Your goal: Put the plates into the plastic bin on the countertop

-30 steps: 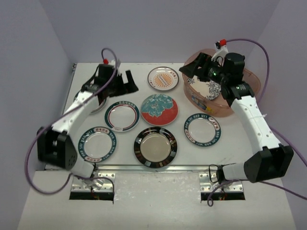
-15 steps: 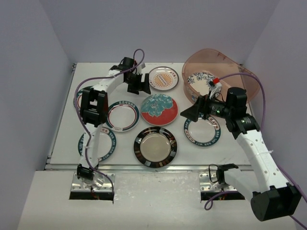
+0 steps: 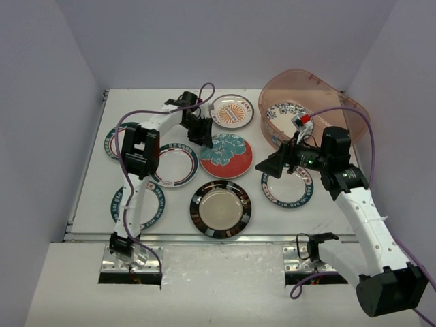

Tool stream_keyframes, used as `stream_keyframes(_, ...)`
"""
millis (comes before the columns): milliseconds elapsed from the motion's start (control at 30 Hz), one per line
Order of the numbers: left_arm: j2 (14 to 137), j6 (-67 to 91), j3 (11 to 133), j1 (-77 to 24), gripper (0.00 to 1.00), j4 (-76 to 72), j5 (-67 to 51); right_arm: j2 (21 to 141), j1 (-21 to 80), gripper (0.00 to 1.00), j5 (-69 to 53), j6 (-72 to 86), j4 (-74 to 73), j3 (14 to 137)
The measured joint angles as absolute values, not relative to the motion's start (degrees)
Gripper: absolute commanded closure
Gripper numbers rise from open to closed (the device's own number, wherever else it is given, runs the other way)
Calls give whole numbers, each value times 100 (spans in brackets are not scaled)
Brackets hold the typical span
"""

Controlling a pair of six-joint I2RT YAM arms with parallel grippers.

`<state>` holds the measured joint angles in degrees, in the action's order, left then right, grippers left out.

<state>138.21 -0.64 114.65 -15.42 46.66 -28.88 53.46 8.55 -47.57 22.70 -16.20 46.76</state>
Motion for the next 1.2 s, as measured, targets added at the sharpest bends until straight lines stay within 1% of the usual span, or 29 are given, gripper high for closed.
stream_keyframes(67,13833,-58,11435,-1542,85,4627,-2930,5359,856,1,-4832,2268,-1585,4647)
stream_keyframes(100,13836,-52,11391,-1541,94,4578,-2967,5376,856,1,-4867,2268,-1561,4641)
stream_keyframes(133,13830,-31,11328,-1531,100,4521,-3056,5401,855,1,-4898,2268,-1539,4639)
stream_keyframes(267,13731,99,11041,-1498,100,4298,-3300,5544,856,1,-4976,2268,-1498,4624)
stream_keyframes(533,12625,814,9495,-1533,100,3499,-2716,5688,854,1,-4815,2272,-1497,4558)
stream_keyframes(700,11745,1456,8227,-1531,100,2316,-2971,5787,856,1,-4710,2339,-1446,4556)
stream_keyframes(933,11380,2465,7427,-1407,100,744,-3559,5855,854,1,-4490,2399,-1417,4556)
stream_keyframes(1067,11125,2914,6890,-1259,100,191,-3693,5957,856,1,-4362,2492,-1373,4556)
stream_keyframes(1200,10544,3224,6316,-1055,100,-116,-3644,6217,856,1,-4233,2733,-1306,4559)
